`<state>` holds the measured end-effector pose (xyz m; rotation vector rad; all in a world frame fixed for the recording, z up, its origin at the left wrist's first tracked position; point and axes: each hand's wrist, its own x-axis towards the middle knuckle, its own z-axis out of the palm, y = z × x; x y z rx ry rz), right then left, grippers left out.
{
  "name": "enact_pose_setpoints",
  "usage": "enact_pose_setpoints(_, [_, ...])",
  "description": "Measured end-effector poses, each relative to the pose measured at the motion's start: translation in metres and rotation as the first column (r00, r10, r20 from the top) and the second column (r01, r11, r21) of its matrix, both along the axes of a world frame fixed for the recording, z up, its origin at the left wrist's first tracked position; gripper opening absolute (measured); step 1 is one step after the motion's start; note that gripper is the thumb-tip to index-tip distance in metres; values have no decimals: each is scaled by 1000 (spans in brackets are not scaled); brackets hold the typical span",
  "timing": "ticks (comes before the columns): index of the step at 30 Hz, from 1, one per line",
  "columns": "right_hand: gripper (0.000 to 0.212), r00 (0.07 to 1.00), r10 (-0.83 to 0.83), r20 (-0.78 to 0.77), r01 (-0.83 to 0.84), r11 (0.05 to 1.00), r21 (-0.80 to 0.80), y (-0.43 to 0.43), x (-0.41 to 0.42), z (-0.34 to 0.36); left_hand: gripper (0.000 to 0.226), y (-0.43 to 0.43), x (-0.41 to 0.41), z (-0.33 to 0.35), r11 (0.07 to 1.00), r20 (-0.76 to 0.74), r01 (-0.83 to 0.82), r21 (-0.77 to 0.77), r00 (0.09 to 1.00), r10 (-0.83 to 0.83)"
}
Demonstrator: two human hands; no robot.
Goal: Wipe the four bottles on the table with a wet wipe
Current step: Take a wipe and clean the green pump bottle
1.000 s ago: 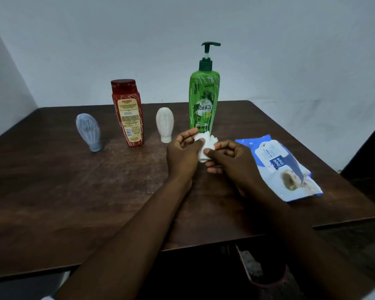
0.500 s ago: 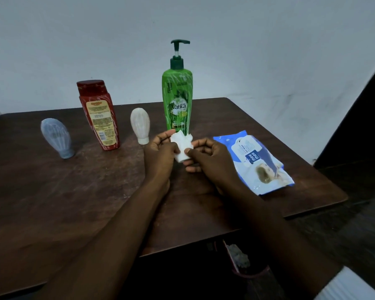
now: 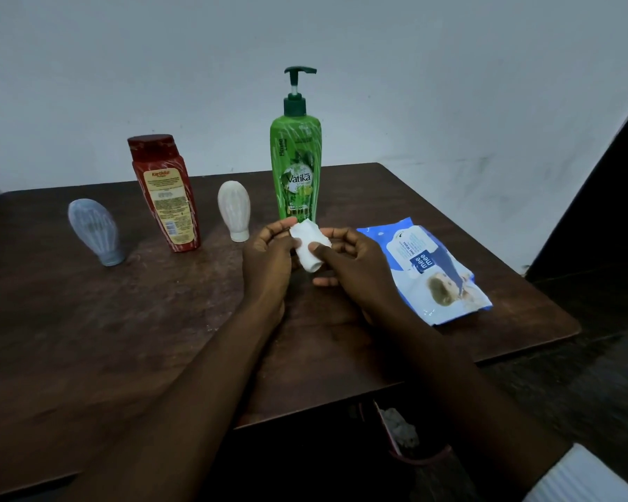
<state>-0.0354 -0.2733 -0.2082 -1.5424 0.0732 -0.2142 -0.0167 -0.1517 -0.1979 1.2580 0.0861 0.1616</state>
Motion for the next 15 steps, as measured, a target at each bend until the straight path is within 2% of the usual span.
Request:
enact_pose_setpoints(9, [12, 1000, 3, 20, -4, 999, 49, -2, -1, 2, 30, 4, 4, 17, 998, 134, -57, -16, 989, 59])
enact_pose_setpoints(12, [15, 999, -7, 49, 4, 998, 61, -3, -3, 3, 26, 12, 23, 41, 991, 234, -122, 52, 966, 107])
enact_pose_setpoints(15, [34, 998, -8, 66, 4, 997, 71, -5, -2, 2, 29, 20, 47, 75, 960, 344, -219, 172, 927, 150])
